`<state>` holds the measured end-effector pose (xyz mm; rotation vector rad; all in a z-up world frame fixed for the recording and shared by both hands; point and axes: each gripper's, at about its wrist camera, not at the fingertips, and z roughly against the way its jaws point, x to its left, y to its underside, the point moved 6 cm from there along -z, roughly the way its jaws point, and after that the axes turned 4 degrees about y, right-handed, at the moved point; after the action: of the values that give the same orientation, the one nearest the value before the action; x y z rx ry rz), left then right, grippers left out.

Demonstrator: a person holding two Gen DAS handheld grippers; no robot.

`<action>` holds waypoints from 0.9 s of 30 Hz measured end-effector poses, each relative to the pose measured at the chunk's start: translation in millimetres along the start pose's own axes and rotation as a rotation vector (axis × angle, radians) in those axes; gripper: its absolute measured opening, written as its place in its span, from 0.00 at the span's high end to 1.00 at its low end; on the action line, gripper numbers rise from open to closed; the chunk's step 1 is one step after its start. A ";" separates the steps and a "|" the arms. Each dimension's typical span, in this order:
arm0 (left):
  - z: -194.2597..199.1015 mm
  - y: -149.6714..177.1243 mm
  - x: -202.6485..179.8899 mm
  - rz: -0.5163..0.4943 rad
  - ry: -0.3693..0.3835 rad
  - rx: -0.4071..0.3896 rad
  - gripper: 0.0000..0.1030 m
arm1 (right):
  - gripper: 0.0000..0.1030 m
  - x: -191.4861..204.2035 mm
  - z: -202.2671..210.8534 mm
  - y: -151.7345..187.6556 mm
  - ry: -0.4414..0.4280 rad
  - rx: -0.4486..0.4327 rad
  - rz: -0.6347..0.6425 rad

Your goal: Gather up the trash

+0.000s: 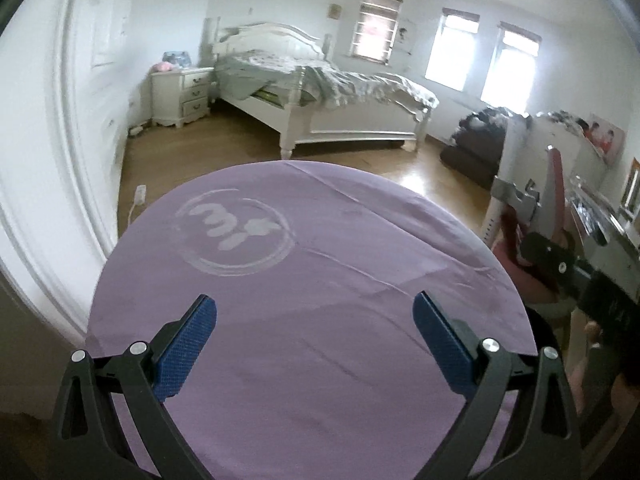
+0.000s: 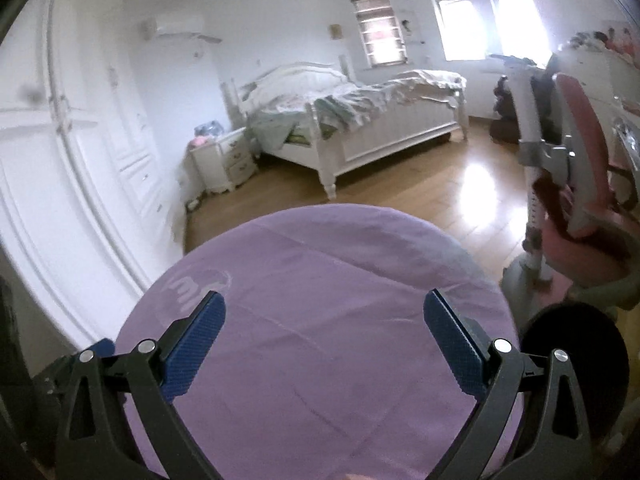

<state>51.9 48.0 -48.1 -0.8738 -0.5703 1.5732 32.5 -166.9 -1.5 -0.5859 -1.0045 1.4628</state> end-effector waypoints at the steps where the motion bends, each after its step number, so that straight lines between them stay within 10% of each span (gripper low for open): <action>1: 1.1 0.0 2.2 0.004 0.001 -0.002 0.05 | 0.05 4.4 -0.7 0.8 -0.001 0.004 0.006; 27: 2.3 7.1 18.4 0.041 0.018 -0.002 0.05 | 0.05 34.1 -1.3 16.3 0.007 0.033 0.063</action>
<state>45.2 64.8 -56.3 -0.9049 -0.5441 1.6010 19.2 -132.3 -9.2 -0.6034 -0.9616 1.5293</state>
